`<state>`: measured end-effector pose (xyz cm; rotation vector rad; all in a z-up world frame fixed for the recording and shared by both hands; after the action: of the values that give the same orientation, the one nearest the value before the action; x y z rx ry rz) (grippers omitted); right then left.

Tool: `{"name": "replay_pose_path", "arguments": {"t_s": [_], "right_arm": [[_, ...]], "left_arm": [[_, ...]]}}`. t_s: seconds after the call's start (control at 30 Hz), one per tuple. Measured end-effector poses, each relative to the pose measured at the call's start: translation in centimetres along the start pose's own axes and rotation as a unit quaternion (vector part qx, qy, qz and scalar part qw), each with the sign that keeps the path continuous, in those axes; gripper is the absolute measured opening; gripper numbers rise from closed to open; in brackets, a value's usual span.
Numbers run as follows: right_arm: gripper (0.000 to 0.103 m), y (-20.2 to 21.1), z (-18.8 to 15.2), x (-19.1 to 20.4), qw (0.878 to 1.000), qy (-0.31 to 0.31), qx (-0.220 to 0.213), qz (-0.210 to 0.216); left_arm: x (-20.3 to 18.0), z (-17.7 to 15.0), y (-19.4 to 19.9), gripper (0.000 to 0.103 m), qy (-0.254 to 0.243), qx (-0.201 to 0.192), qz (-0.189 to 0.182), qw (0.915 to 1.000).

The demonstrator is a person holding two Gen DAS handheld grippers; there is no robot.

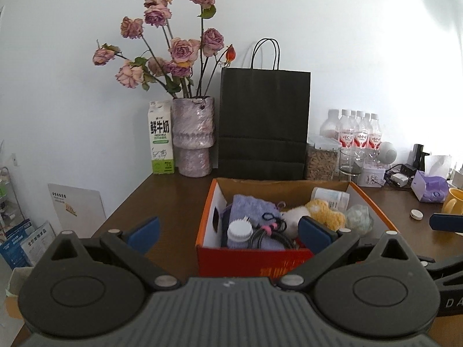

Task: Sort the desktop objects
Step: 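Withdraw both tools from the box back over the table, then move the left tool toward the black USB cable and the right toward the crumpled paper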

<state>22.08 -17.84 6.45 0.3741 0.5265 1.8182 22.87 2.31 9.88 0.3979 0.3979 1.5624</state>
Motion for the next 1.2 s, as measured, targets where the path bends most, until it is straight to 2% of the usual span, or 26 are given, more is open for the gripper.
{"name": "replay_pose_path", "arguments": {"t_s": [0.53, 0.9, 1.2], "right_arm": [[0.103, 1.7, -5.1, 1.3, 0.999, -0.016, 0.033, 0.003], [0.103, 1.6, -9.1, 1.0, 0.997, -0.035, 0.071, -0.008], [0.103, 0.8, -9.9, 1.3, 0.995, -0.036, 0.09, -0.004]], "left_arm": [[2.1, -5.0, 2.7, 0.103, 0.006, 0.026, 0.006, 0.9996], [3.4, -9.4, 2.3, 0.103, 0.01, 0.073, 0.011, 0.9972], [4.2, -10.1, 1.7, 0.103, 0.016, 0.088, 0.016, 0.9959]]}}
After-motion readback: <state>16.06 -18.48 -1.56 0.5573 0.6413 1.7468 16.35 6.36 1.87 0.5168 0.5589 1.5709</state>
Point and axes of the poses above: each gripper's, at about its wrist camera, not at the fingertips, and y roughly against the way its jaws point, x to its left, z to its top, the point moved 2 cm from there along -y, roughly the way its jaws point, and after that the axes turned 7 degrees about x, right-handed, at the moved point
